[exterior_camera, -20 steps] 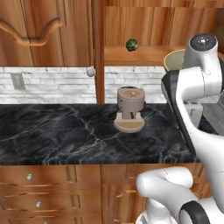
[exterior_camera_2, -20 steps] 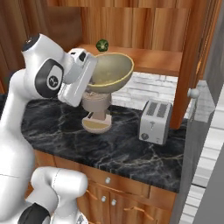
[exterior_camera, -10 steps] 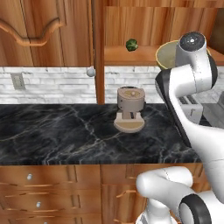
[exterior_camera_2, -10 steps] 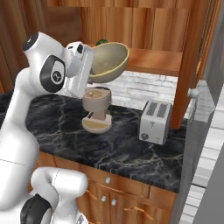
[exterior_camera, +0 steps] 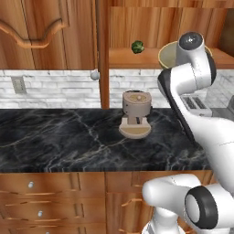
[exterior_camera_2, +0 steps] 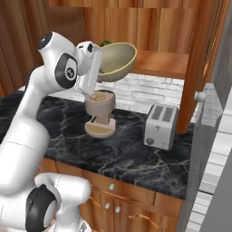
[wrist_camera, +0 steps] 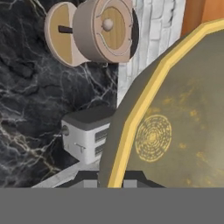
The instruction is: Pick the mug and place it in the sink. Pick the bowl and place it in the open cabinet and then close the cabinet.
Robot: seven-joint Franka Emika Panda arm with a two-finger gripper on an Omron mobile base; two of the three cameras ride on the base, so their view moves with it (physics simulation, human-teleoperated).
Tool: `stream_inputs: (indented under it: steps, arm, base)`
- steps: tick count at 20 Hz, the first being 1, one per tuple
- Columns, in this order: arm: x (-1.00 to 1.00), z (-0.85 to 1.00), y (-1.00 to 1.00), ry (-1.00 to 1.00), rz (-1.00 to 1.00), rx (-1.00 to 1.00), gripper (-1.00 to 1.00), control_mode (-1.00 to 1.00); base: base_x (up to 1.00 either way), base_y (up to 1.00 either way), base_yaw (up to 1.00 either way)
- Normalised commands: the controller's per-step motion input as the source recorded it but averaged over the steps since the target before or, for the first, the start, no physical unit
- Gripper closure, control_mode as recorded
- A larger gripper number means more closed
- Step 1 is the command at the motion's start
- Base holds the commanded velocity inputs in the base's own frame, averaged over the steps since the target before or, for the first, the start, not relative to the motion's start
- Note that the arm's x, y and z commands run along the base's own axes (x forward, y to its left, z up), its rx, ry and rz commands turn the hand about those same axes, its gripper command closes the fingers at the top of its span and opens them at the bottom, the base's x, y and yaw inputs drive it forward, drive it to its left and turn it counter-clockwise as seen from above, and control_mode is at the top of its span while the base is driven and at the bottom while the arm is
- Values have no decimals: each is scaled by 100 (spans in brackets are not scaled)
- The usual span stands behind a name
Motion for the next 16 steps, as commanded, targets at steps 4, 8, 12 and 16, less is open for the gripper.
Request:
stream_inputs:
  steps: [4, 8, 12, 16]
  arm:
    - [54, 3, -2, 3, 0, 0, 100, -100]
    - [54, 8, -4, 0, 0, 2, 100, -100]
    - [53, 11, -14, 0, 0, 8, 100, -100]
    - [49, 4, -17, 0, 0, 6, 100, -100]
  base:
    - [0, 0, 0]
    - [0, 0, 0]
    - [0, 0, 0]
    - [0, 0, 0]
